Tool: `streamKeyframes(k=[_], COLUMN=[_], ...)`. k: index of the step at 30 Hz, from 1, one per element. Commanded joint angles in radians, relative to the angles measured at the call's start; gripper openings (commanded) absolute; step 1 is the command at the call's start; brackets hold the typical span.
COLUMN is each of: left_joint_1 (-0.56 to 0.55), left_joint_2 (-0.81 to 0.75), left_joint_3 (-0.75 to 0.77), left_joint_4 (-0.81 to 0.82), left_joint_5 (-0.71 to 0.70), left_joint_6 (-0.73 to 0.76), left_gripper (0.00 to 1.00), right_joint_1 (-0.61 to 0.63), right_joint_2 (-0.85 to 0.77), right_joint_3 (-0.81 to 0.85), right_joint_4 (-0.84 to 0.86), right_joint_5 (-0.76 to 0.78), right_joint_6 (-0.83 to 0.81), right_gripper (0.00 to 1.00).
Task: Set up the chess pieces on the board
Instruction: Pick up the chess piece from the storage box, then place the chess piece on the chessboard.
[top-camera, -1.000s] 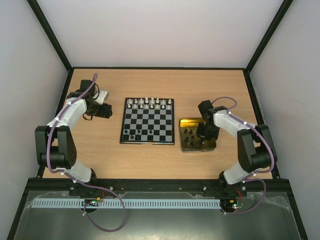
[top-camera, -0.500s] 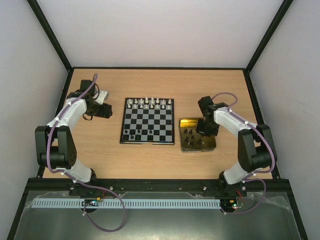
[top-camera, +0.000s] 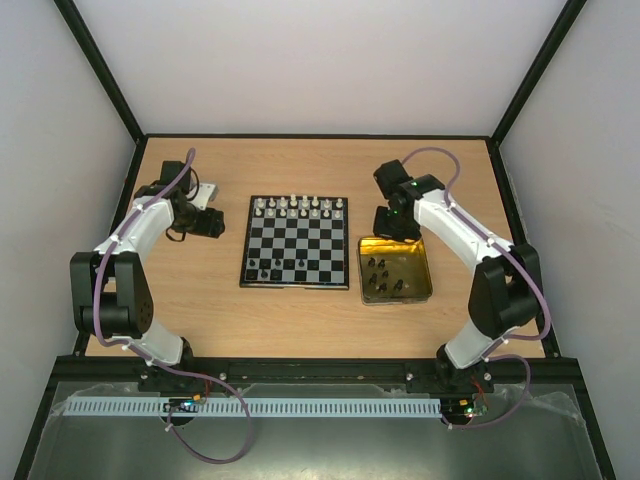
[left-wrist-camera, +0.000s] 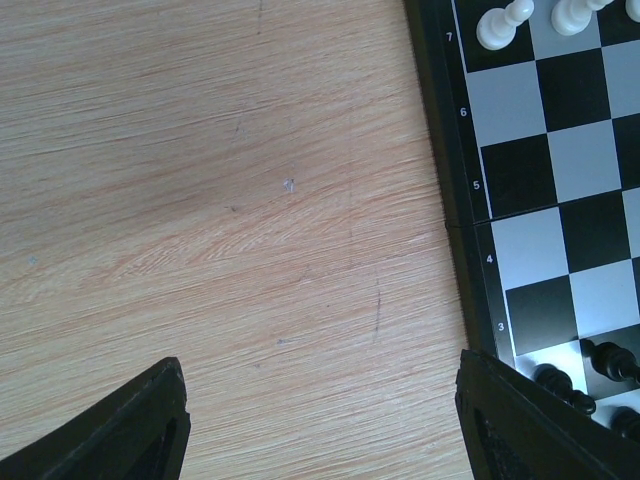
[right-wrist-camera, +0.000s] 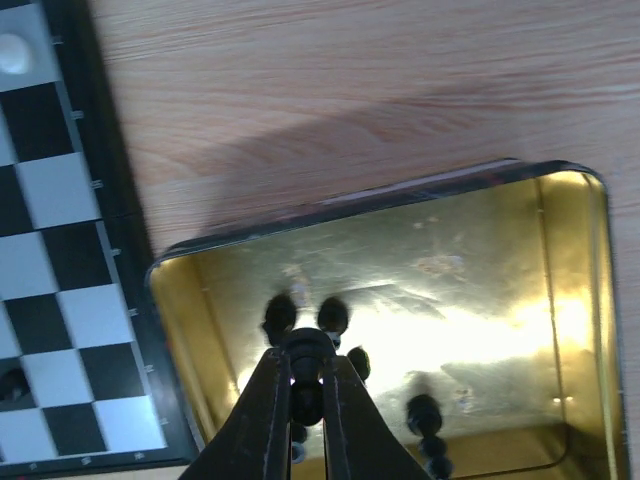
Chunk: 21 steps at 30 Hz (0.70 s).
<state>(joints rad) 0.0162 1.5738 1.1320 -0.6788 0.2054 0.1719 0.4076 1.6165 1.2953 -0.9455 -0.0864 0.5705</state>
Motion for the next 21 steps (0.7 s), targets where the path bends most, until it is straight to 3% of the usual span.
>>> streamKeyframes(k=[1,21], left_joint_1=[-0.002,-0.001], left_joint_2=[-0.014,-0.008], left_joint_3=[-0.001,0.007], left_joint_4=[-0.002,0.006], left_joint_5=[0.008,0.012], left_joint_6=[-0.001,-0.003], left_gripper=[0.73,0.73], right_joint_1=[0.064,0.286], right_joint_2=[0.048,0.276], right_joint_3=[0.084,0.307], right_joint_4=[-0.096,-0.125], right_joint_5=[0.003,-0.061], right_joint_6=[0.026,0.049], right_gripper=[0.06,0.03])
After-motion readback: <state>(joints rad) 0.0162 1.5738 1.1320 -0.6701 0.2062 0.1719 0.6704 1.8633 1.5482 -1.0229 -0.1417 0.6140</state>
